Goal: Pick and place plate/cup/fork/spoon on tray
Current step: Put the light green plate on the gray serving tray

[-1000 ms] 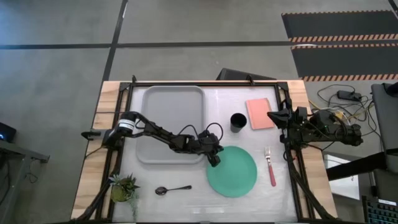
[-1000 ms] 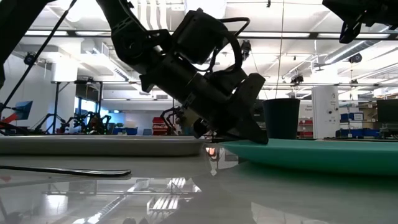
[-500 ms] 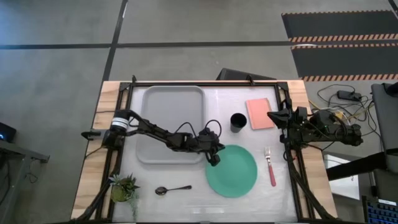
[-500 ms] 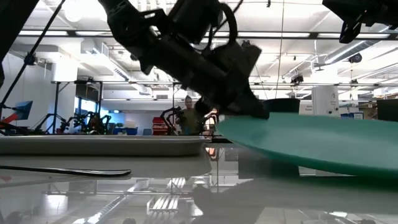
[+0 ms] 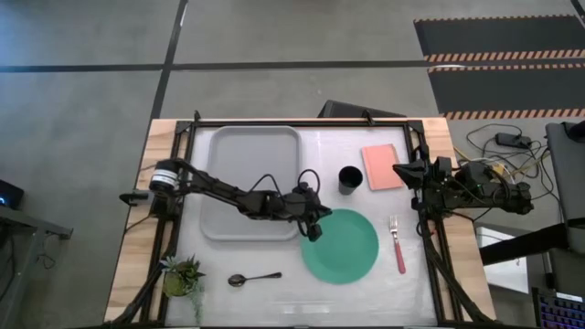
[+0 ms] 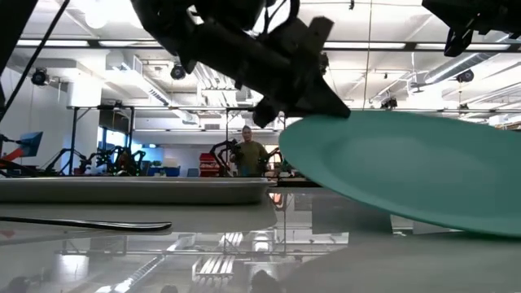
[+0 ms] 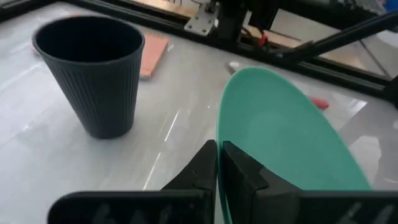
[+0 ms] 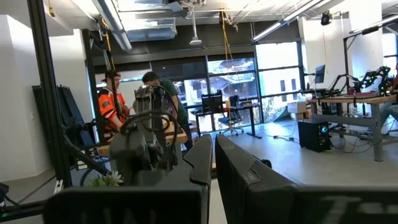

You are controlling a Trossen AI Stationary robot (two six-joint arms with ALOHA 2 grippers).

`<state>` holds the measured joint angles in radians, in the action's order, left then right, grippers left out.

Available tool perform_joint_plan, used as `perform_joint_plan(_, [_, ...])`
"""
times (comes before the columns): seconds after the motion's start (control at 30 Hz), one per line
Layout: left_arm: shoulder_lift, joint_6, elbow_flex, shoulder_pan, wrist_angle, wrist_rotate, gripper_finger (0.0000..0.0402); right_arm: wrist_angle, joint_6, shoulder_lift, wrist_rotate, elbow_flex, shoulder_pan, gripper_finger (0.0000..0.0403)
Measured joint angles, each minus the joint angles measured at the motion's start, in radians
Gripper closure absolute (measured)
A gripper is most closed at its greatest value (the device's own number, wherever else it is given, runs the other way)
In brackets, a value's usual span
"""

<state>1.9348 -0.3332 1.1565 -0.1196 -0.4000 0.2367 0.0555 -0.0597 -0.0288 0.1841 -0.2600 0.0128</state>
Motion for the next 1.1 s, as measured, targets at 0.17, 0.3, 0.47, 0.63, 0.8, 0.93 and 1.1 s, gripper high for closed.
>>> perform_joint_plan(0.17, [-0.051,0.003,-0.004,0.0,0.022,0.0,0.0401,0.0,0.0,0.0,0.0,0.0,0.0,0.0394])
perform_joint_plan(0.3, [-0.123,0.011,-0.004,0.0,0.124,0.005,0.0401,-0.001,0.0,0.0,0.0,0.0,0.0,0.0394])
perform_joint_plan(0.47, [-0.229,0.05,-0.005,0.0,0.227,0.009,0.0401,-0.001,0.0,0.0,0.001,0.0,0.0,0.0394])
perform_joint_plan(0.63, [-0.353,0.107,-0.01,0.0,0.322,0.047,0.0401,-0.002,0.0,0.0,0.0,0.0,0.0,0.0394])
perform_joint_plan(0.8, [-0.492,0.13,-0.067,0.006,0.394,0.15,0.0401,-0.004,0.0,0.0,0.001,0.0,0.0,0.0394])
perform_joint_plan(0.93, [-0.621,0.131,-0.156,0.021,0.406,0.246,0.0401,-0.007,0.0,0.0,0.001,0.0,0.0,0.0394])
perform_joint_plan(1.1, [-0.798,0.129,-0.29,0.054,0.412,0.428,0.0401,-0.006,0.0,0.0,0.0,0.0,0.0,0.0394])
